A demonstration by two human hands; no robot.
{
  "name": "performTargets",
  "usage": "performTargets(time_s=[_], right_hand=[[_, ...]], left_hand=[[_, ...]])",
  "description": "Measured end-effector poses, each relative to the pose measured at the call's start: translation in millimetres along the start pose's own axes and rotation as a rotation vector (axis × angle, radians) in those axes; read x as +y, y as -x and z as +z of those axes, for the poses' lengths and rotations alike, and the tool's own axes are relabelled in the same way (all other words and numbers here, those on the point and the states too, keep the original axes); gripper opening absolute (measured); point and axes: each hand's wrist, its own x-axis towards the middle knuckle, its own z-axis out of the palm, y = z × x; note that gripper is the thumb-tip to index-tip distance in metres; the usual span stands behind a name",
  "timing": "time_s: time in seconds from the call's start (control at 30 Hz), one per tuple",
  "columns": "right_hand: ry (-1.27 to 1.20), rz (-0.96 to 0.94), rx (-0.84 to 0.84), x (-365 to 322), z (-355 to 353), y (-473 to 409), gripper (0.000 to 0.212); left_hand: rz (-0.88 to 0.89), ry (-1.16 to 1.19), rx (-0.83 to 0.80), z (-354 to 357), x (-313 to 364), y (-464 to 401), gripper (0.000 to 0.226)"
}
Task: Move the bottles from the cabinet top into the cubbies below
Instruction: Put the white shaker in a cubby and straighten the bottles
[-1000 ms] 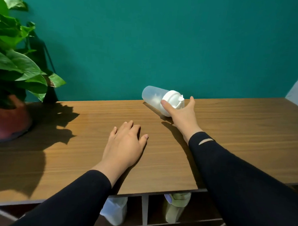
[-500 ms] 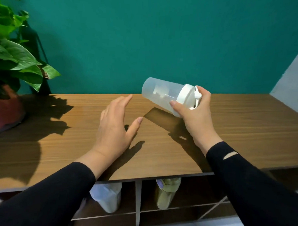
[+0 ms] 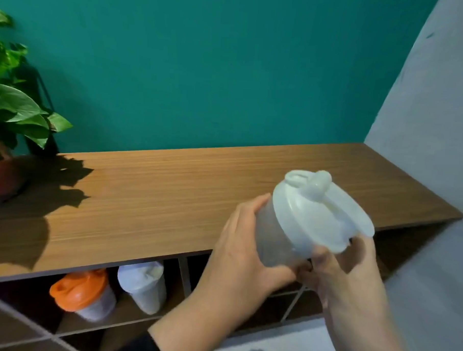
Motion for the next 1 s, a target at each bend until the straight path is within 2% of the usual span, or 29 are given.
performTargets(time_s=[0.07, 0.13, 0.17, 0.23, 0.3, 0.4, 0.5, 0.6, 0.7, 0.77, 0.83, 0.9, 1.0], right_hand=[[0.059, 0.046, 0.067, 10, -9, 26, 0.097], [0.211, 0.147, 0.143, 27, -28, 43, 0.095], [0.253, 0.235, 0.154, 39, -38, 48, 0.091], [0.314, 0.41, 0.209, 66, -59, 48, 0.083], [0.374, 0.504, 0.242, 89, -71, 40, 0.083], [0.373, 0.534, 0.15, 121, -79, 18, 0.079], [0.42, 0.533, 0.098, 152, -80, -8, 0.079], [0.464, 0.54, 0.106, 176, -80, -30, 0.083], [0.484, 0.571, 0.111, 190, -84, -43, 0.06], [0.491, 0.597, 0.129, 198, -87, -50, 0.054], [0.482, 0.62, 0.128, 202, -88, -55, 0.054], [0.467, 0.635, 0.117, 206, -89, -58, 0.06], [0.464, 0.641, 0.112, 213, -92, -61, 0.073]], left_hand=[[-0.083, 0.117, -0.028, 22, 1, 25, 0.093], [-0.224, 0.208, -0.159, 44, -12, 43, 0.099], [-0.264, 0.226, -0.246, 52, -19, 51, 0.094], [-0.319, 0.147, -0.38, 69, -39, 59, 0.089], [-0.447, 0.086, -0.426, 82, -59, 58, 0.096], [-0.562, 0.184, -0.453, 93, -78, 46, 0.069], [-0.692, 0.267, -0.403, 107, -98, 29, 0.051], [-0.871, 0.415, -0.284, 123, -119, 11, 0.037], [-1.006, 0.524, -0.142, 138, -128, -4, 0.027], [-1.061, 0.554, -0.089, 148, -136, -10, 0.022], [-1.07, 0.531, -0.066, 159, -141, -15, 0.023], [-1.056, 0.487, -0.094, 167, -144, -16, 0.037], [-1.008, 0.421, -0.103, 176, -148, -17, 0.032]])
